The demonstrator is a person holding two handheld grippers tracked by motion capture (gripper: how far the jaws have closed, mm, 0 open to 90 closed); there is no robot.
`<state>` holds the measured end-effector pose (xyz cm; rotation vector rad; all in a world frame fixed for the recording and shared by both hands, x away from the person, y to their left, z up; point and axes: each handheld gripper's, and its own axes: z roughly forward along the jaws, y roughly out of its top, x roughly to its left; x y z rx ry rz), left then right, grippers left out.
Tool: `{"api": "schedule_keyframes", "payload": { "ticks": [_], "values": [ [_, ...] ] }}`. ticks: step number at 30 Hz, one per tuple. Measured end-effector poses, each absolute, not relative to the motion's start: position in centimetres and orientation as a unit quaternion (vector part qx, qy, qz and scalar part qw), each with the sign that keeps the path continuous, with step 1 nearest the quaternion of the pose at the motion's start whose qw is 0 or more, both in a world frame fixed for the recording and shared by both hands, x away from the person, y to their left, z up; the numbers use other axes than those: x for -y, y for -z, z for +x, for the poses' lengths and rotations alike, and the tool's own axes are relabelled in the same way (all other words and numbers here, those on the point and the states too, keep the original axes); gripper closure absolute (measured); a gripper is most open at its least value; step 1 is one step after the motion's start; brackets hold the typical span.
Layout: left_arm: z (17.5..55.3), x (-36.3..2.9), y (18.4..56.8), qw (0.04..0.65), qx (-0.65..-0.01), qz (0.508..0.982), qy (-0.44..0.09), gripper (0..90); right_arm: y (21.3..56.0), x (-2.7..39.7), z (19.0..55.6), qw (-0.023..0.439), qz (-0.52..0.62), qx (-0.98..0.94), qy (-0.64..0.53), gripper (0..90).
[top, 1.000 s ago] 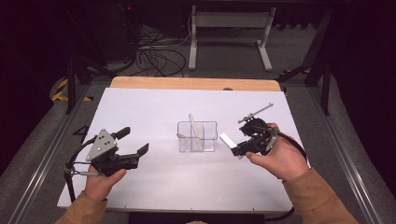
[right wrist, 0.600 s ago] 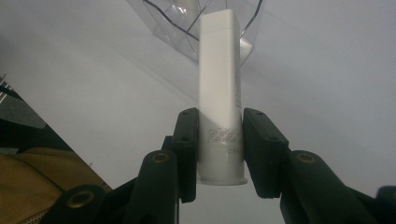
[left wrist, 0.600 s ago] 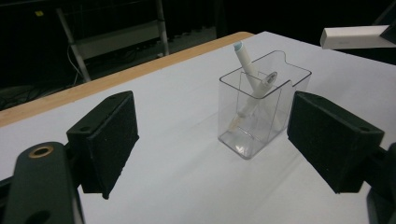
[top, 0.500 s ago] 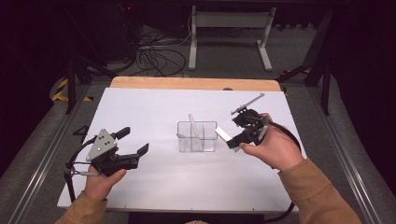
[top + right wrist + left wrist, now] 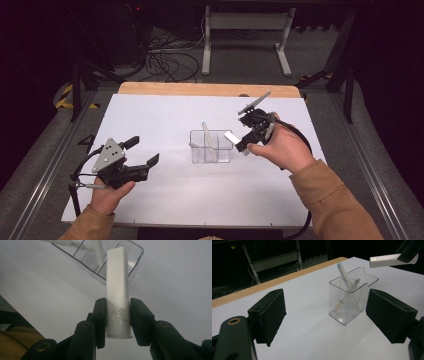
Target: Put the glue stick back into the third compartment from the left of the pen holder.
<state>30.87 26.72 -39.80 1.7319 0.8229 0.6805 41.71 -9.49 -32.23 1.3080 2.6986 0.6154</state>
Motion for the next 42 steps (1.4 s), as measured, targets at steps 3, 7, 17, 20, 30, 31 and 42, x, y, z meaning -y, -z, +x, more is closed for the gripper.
{"api": "schedule_keyframes", "payload": {
  "ticks": [3, 7, 17, 20, 30, 31, 42],
  "values": [
    [30.9, -26.7, 39.8, 0.526, -0.344, 0.724, -0.285, 17.1, 32.4, 9.1, 42.1, 0.036, 0.430, -0.881, -0.196, 67.7],
    [30.9, -26.7, 39.8, 0.526, -0.344, 0.723, -0.285, 17.1, 32.5, 8.7, 42.5, 0.035, 0.433, -0.880, -0.192, 67.7],
    [30.9, -26.7, 39.8, 0.525, -0.343, 0.725, -0.284, 17.1, 32.9, 8.3, 43.2, 0.028, 0.447, -0.876, -0.181, 67.7],
    [30.9, -26.7, 39.8, 0.525, -0.344, 0.725, -0.284, 17.1, 33.0, 8.1, 43.5, 0.025, 0.452, -0.874, -0.176, 67.7],
    [30.9, -26.7, 39.8, 0.525, -0.344, 0.724, -0.285, 17.1, 33.4, 7.4, 44.2, 0.024, 0.465, -0.871, -0.158, 67.7],
    [30.9, -26.7, 39.8, 0.525, -0.344, 0.724, -0.285, 17.2, 33.4, 7.4, 44.3, 0.023, 0.468, -0.870, -0.155, 67.7],
    [30.9, -26.7, 39.8, 0.526, -0.343, 0.723, -0.286, 17.1, 33.8, 6.9, 44.7, 0.016, 0.481, -0.865, -0.141, 67.7]
  ]
}}
